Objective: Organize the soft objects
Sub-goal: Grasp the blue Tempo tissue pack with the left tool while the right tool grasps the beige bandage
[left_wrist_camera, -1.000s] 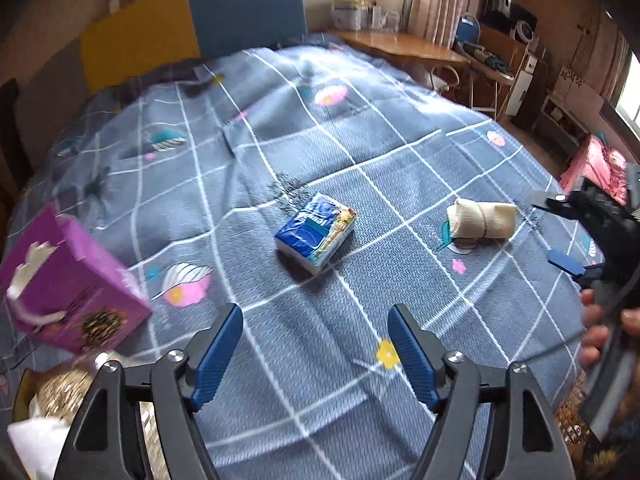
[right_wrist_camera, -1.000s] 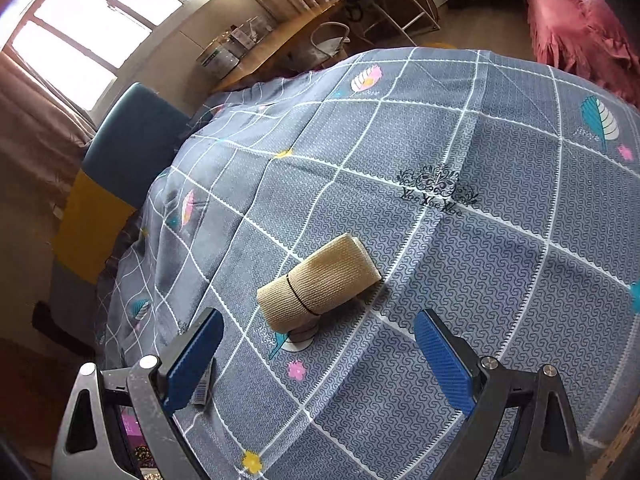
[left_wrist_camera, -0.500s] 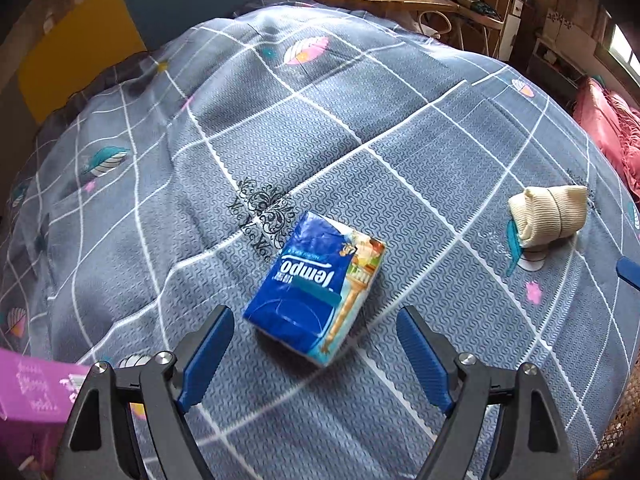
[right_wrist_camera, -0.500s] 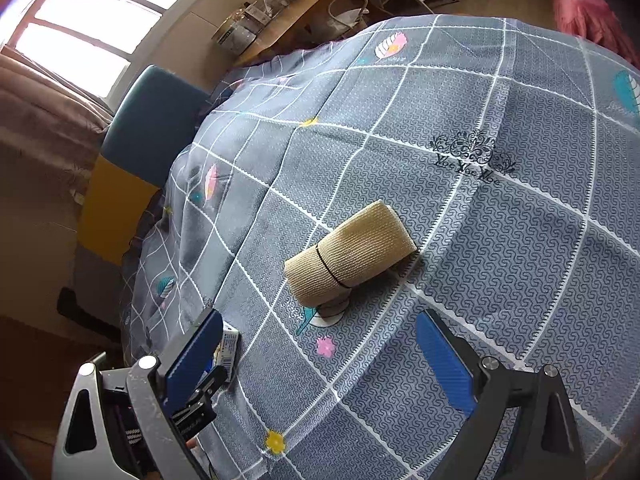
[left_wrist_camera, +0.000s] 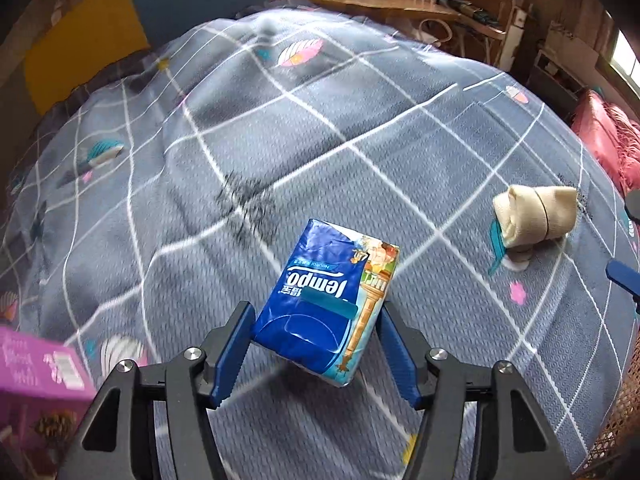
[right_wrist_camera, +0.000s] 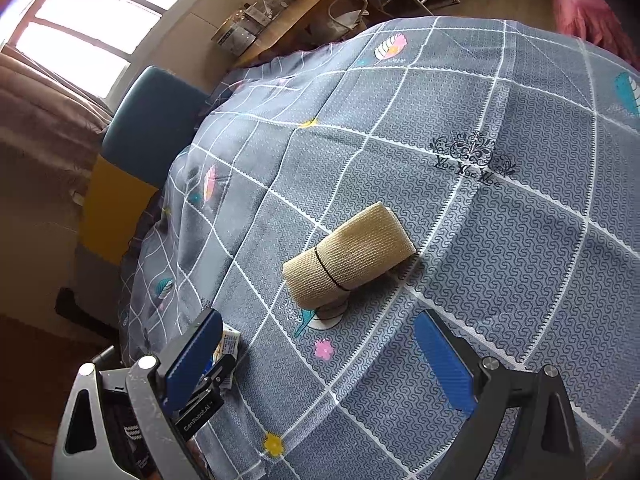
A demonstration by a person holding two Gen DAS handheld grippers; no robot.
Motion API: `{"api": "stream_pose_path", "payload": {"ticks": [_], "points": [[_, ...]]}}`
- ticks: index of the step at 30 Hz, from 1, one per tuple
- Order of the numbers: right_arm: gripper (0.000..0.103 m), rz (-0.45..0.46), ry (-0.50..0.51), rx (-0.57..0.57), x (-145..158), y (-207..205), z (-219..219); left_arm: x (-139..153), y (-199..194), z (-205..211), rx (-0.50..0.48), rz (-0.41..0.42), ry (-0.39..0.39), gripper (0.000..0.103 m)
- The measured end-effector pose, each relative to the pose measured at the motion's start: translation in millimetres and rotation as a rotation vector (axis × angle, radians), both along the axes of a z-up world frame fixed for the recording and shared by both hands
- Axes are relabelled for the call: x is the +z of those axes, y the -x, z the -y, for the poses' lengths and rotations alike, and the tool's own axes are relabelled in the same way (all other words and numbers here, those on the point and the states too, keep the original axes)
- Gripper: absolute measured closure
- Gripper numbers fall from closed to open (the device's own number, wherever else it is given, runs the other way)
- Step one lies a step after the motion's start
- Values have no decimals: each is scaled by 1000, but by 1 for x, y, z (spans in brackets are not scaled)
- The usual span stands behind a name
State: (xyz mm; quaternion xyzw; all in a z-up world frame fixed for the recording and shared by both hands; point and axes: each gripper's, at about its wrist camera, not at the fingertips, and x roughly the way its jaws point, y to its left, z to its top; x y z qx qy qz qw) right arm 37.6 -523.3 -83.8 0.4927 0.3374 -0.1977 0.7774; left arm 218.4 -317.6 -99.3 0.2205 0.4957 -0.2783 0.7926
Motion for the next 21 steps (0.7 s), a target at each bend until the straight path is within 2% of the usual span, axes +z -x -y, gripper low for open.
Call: {"api": "stream_pose_path", "payload": {"ticks": [3,5,9,12,14,15,19,21], "points": [[5,-11,5,-4,-1,1,0,4,23,-12,66,-17,-9,40],[5,-23,12,-8,-1,2,1,7,39,-24,108,-42,23,40],[5,-38,36,45,6,-3,0,15,80,-42,118,-32,63,40],[3,-43,160,106,27,-15,10,22,113,-54,92,5,84,40],[1,-90,259,146,32,-31,20,23,131,-63,76,18,98,40],[1,-113,272,164,30,-40,26,22,136,-67,76,26,93,40],[1,-202,286,189,9,-66,49,15,153,-82,68,15,95,40],[1,-215,215,217,-2,-71,53,9,159,-90,67,2,90,40]]}}
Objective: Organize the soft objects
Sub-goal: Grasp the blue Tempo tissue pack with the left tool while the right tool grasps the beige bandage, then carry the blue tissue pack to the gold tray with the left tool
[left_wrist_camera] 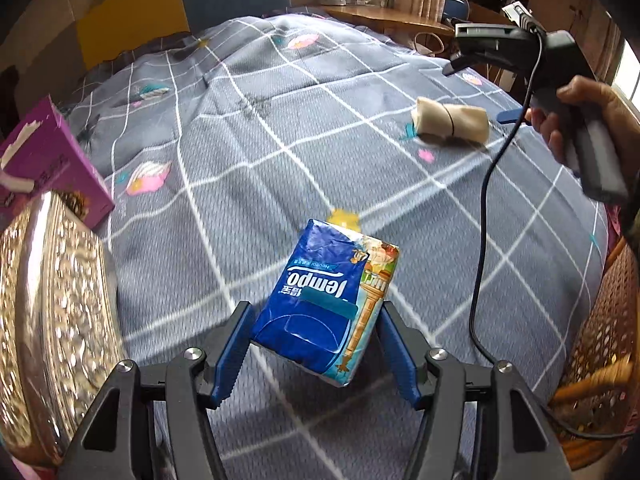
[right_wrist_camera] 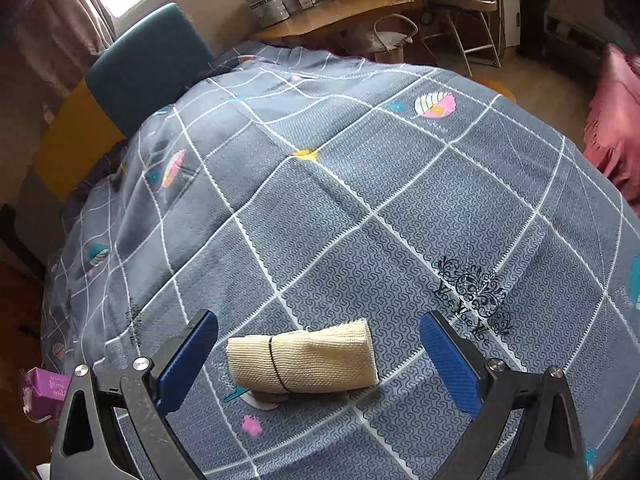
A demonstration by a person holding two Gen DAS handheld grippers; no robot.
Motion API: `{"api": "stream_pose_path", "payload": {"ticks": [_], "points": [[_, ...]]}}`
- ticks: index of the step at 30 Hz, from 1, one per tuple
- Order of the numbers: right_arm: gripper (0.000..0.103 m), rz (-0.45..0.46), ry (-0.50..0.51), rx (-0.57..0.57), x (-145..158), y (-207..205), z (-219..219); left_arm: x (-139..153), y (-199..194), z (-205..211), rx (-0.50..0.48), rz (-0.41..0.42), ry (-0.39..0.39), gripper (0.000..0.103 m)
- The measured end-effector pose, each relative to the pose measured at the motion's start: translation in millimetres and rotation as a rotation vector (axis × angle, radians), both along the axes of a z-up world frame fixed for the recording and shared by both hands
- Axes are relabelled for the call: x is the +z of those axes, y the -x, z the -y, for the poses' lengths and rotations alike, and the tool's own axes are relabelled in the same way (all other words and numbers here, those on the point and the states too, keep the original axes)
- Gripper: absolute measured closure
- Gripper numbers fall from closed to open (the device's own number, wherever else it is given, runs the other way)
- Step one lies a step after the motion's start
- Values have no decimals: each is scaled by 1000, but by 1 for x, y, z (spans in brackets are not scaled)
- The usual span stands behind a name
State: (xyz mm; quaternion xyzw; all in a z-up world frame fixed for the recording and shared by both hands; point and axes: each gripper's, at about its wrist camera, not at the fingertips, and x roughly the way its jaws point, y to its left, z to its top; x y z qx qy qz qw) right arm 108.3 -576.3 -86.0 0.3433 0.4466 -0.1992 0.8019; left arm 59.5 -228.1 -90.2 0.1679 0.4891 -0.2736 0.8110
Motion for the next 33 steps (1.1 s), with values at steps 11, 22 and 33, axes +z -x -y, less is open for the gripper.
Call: {"api": "stream_pose_path", "payload": {"ticks": [11,22,33], "points": [[1,26,217,415,35,19,-82,-16,2,-18,19,-32,12,40],[3,-317,815,843,-27,-37,-99,-19,4,-19,15,-17,21,39],[52,-218,365,656,6,-48,-70,-23,0,-22,29,-44,51,39]]}}
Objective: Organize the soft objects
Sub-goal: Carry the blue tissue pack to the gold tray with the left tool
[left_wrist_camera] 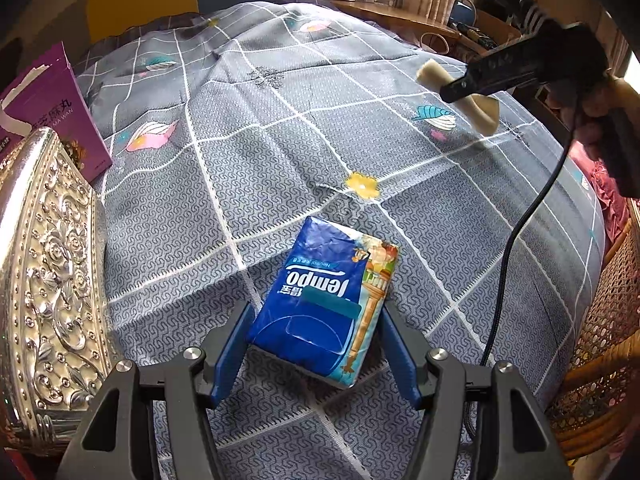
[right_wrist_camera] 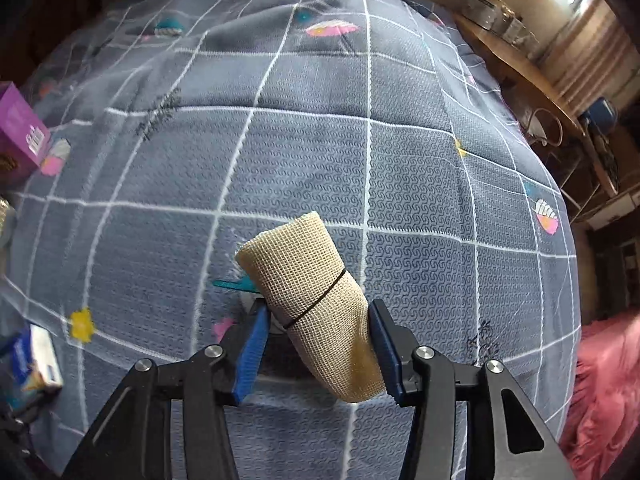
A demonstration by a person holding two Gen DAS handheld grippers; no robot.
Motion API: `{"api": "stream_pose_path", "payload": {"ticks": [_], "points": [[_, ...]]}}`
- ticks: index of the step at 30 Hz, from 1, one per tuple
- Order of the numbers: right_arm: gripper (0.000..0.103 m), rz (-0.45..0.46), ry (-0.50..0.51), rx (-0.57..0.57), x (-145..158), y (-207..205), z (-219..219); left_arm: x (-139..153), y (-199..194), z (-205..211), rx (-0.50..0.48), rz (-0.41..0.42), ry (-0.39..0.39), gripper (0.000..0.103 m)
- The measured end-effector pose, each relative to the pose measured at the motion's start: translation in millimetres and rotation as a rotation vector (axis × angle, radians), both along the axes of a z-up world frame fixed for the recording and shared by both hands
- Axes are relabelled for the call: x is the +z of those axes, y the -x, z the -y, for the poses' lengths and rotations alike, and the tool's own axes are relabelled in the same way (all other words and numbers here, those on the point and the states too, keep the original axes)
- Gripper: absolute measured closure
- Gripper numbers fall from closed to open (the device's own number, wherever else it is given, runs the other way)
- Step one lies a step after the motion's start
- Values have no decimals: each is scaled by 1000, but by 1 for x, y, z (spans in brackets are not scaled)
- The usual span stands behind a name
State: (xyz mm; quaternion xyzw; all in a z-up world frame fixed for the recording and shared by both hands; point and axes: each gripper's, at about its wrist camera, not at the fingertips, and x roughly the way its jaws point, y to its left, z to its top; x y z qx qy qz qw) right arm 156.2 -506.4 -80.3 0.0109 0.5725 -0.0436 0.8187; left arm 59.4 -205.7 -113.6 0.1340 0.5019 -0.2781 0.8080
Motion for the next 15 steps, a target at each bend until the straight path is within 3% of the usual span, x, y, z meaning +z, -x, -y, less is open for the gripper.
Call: {"api": "stream_pose_path", "payload": {"ticks": [2,5,11,15], "points": [[51,-14,-127,-39,5,3,-8,-2,0,1,5,-8,1,40],[51,-41,-194,-68,-2,11,-32,-4,3,2,-2,18,-15,40],[46,-51,-43,-115,-39,20,-72,-6,4,5,-11,66,-14,41],[46,-29,-40,-118,-38,17,-71,-4,4,5,11,79,-17,43]]}}
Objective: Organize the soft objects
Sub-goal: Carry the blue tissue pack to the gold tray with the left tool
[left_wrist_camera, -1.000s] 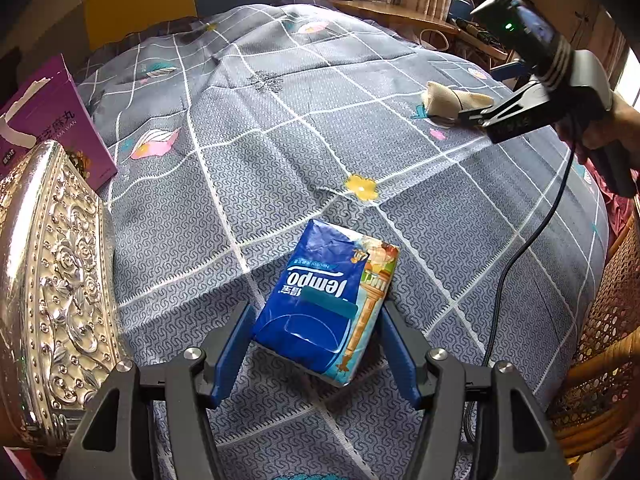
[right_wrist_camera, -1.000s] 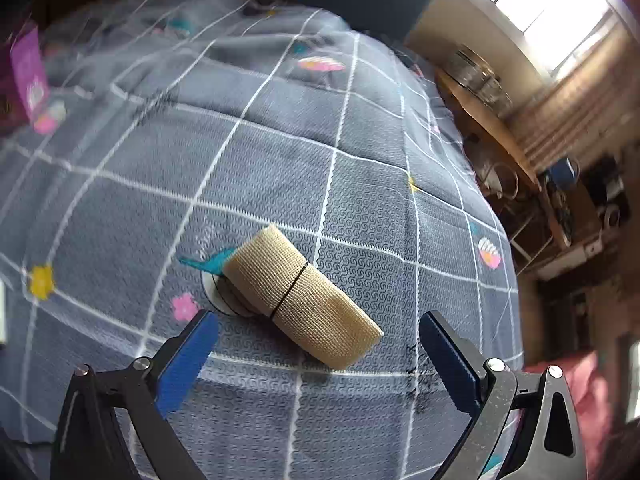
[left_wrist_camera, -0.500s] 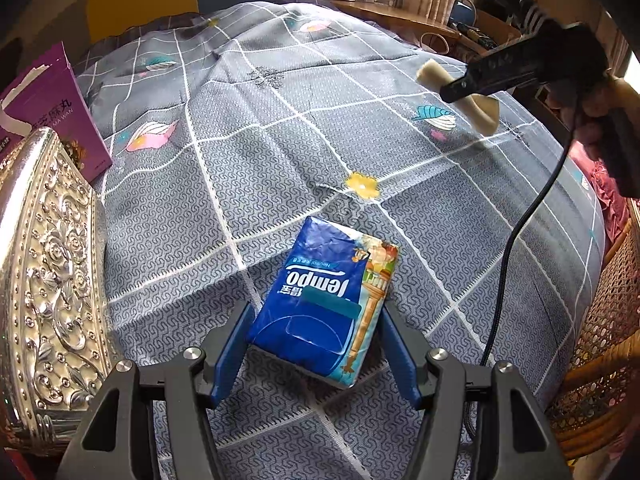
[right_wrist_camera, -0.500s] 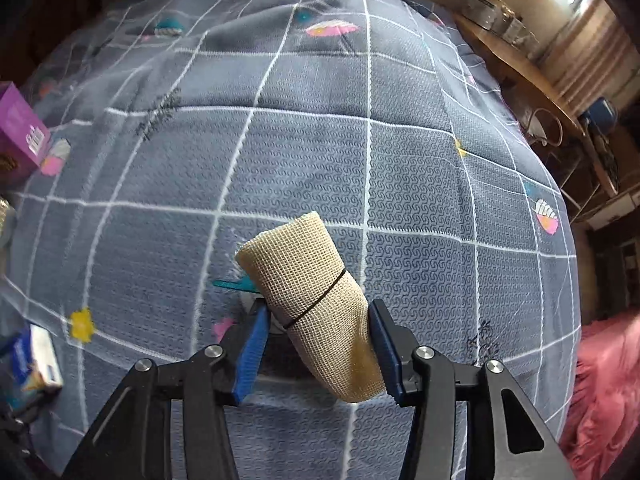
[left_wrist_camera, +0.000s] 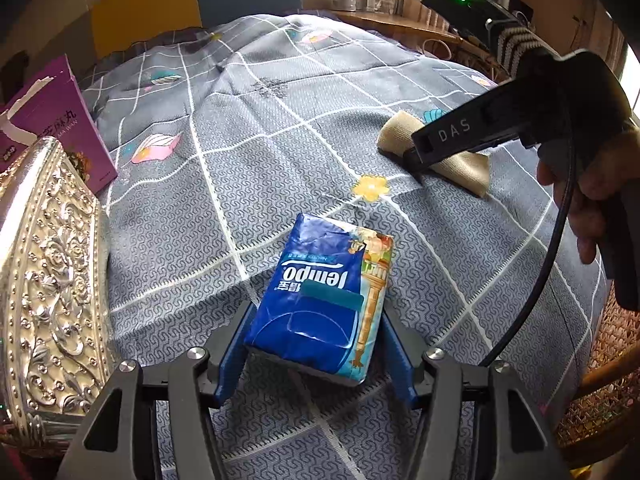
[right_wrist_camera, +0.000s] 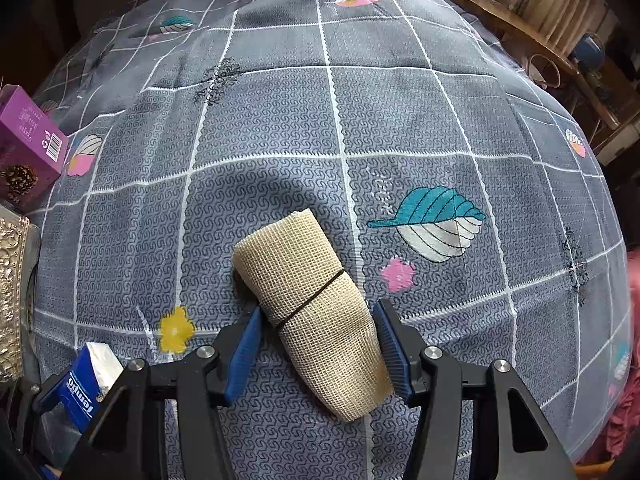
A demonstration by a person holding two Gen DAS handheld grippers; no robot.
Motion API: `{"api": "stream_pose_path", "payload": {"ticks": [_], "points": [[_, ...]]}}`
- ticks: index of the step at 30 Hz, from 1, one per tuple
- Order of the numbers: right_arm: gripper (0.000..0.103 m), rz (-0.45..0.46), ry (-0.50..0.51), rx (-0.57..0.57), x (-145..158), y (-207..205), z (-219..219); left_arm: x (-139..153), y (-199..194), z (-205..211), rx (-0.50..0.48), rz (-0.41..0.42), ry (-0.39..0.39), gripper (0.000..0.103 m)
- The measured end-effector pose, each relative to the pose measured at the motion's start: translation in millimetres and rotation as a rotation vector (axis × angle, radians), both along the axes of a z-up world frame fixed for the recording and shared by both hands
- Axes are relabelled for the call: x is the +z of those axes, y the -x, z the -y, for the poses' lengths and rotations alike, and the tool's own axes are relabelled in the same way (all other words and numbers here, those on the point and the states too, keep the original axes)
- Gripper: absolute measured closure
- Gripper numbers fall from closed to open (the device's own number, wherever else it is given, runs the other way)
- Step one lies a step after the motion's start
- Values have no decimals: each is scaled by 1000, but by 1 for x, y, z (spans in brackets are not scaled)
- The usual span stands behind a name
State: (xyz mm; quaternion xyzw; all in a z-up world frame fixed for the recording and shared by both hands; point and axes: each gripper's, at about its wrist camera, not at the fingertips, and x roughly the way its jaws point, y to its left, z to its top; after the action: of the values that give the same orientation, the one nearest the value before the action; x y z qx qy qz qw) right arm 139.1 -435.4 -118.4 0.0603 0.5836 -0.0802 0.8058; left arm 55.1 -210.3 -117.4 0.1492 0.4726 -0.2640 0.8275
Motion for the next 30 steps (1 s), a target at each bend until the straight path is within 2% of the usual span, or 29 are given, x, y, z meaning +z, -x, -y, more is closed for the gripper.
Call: {"api": "stream_pose_path", "payload": {"ticks": [8,13,19,30], "points": [[41,21,3,10,-5,11,2,29,6,0,-11,29,62,43],[40,24,7,14,-5,14,-1,59,2,-2,-1,60,112,43],[41,28,54,34,-7,8,-13,95,-12,-6,19,119,155,43],[40,33,69,48,-14,9,-18,156,-30,-27,34,255,179,43]]}}
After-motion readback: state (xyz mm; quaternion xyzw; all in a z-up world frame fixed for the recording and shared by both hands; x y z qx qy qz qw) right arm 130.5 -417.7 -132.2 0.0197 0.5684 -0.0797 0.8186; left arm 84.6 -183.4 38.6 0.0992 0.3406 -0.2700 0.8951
